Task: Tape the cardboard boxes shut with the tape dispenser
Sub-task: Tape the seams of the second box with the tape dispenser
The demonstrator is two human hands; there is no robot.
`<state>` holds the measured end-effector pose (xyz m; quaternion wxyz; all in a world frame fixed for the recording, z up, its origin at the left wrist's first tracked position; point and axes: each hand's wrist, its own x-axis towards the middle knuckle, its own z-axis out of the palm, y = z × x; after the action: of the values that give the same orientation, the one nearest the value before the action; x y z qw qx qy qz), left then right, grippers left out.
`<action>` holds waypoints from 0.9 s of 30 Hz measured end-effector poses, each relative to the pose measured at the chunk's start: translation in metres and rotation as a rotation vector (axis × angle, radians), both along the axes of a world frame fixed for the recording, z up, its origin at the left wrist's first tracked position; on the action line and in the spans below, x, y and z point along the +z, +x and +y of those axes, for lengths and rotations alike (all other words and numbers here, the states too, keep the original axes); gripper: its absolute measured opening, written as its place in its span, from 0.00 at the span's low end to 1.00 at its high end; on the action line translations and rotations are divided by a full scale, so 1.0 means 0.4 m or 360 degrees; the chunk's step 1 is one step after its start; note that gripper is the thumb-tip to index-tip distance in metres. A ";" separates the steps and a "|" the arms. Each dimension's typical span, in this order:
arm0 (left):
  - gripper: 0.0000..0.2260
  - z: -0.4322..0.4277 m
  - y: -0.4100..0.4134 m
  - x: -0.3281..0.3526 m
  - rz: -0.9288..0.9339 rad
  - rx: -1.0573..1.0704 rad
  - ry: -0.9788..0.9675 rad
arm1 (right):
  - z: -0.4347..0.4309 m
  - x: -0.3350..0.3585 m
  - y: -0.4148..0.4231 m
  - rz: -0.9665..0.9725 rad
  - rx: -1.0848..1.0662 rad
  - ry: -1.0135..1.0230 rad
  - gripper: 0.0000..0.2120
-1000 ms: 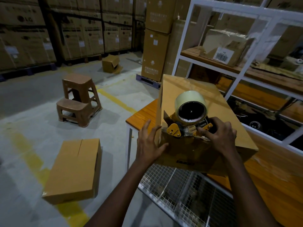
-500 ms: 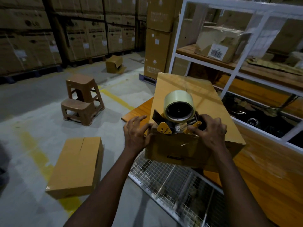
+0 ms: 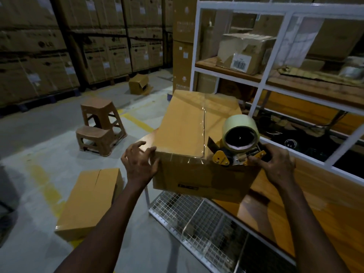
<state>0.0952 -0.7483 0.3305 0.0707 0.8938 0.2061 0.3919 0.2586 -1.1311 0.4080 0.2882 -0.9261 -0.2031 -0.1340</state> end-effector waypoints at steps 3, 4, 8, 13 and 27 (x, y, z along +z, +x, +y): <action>0.22 -0.092 0.017 0.009 0.0074 -0.0229 0.0335 | 0.008 0.005 -0.005 -0.0042 -0.0040 -0.0037 0.39; 0.23 -0.128 0.033 0.014 0.0087 -0.0335 0.0406 | 0.011 0.010 -0.009 -0.0048 -0.0047 -0.0061 0.40; 0.22 -0.269 0.103 0.020 0.0155 -0.0533 0.0418 | 0.018 0.031 -0.014 -0.0018 -0.0026 -0.0131 0.40; 0.13 -0.286 0.136 0.026 0.0147 -0.0360 0.0425 | 0.008 0.028 -0.010 0.0088 0.0022 -0.0043 0.38; 0.16 -0.338 0.134 0.019 0.0098 -0.0260 0.0249 | -0.260 0.000 0.068 0.0077 -0.0031 0.0076 0.39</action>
<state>0.1490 -0.8833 0.3381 0.0261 0.9221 0.1035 0.3720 0.2857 -1.2353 0.4082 0.3137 -0.9239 -0.1839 -0.1191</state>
